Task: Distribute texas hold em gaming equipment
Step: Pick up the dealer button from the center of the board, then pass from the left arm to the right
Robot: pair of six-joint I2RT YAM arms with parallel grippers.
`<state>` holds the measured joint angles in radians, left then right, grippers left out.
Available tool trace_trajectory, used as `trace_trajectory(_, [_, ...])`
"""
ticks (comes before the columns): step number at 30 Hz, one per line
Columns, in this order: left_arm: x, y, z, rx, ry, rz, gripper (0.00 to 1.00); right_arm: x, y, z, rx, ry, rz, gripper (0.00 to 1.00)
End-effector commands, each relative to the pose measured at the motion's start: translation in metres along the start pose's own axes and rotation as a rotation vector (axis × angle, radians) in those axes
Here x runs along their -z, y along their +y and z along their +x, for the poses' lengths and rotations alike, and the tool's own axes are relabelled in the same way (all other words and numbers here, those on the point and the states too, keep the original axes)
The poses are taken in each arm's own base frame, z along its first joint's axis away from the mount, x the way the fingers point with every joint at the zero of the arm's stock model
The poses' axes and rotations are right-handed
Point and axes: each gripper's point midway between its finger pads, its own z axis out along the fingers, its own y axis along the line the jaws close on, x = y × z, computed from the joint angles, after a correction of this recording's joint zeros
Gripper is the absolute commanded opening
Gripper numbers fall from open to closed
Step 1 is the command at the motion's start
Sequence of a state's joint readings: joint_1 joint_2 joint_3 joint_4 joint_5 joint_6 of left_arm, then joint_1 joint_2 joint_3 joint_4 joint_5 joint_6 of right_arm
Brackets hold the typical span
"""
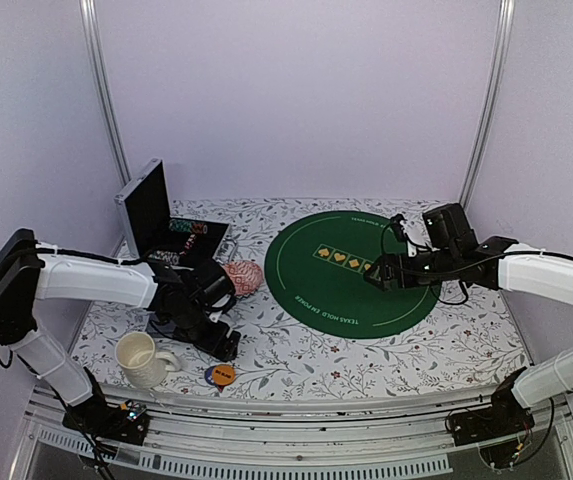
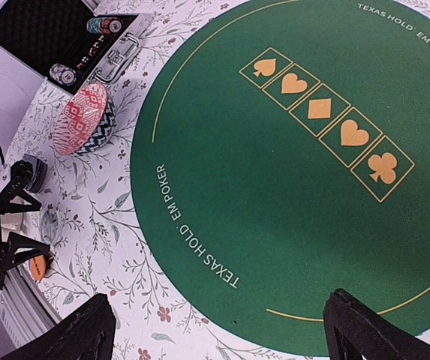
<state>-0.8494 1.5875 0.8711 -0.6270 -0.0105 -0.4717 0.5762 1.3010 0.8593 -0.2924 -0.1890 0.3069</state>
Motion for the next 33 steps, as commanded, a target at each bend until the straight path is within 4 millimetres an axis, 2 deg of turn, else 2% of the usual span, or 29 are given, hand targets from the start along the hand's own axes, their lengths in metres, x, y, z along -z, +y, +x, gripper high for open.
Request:
trace_trajectory(1, [0.003, -0.012, -0.004, -0.053, -0.013, 0.021, 0.96, -0.003, 0.004, -0.001, 0.004, 0.011, 0.002, 0.99])
trace_trajectory(9, [-0.013, -0.004, 0.007, -0.073, 0.034, -0.051, 0.81, -0.009, 0.004, 0.003, 0.005, 0.034, 0.006, 0.99])
trace_trajectory(14, [-0.021, -0.002, 0.013, -0.092, 0.064, -0.076, 0.65, -0.010, 0.005, 0.004, 0.007, 0.040, 0.008, 0.99])
trace_trajectory(17, [-0.020, -0.003, 0.011, -0.099, 0.054, -0.080, 0.54, -0.009, 0.006, 0.002, 0.008, 0.035, 0.004, 0.99])
trace_trajectory(19, [-0.016, -0.005, 0.004, -0.107, 0.026, -0.079, 0.50, -0.009, 0.007, 0.001, 0.006, 0.035, 0.003, 0.99])
trace_trajectory(24, [0.012, -0.021, -0.020, -0.153, -0.088, -0.025, 0.37, -0.003, 0.016, -0.005, -0.011, 0.024, -0.031, 0.99])
trace_trajectory(26, [0.031, -0.035, -0.031, -0.216, -0.148, 0.016, 0.36, 0.002, 0.023, -0.011, -0.025, 0.007, -0.064, 0.99])
trace_trajectory(28, [0.060, -0.055, -0.045, -0.293, -0.233, 0.063, 0.34, 0.007, 0.036, -0.019, -0.055, -0.015, -0.126, 0.99])
trace_trajectory(30, [0.087, -0.078, -0.056, -0.387, -0.316, 0.100, 0.33, 0.011, 0.053, -0.026, -0.092, -0.030, -0.218, 0.90])
trace_trajectory(31, [0.100, -0.092, -0.060, -0.450, -0.356, 0.115, 0.33, 0.010, 0.061, -0.027, -0.107, -0.026, -0.265, 0.80])
trace_trajectory(33, [0.121, -0.112, -0.068, -0.518, -0.435, 0.127, 0.34, 0.004, 0.080, -0.026, -0.168, -0.006, -0.344, 0.68])
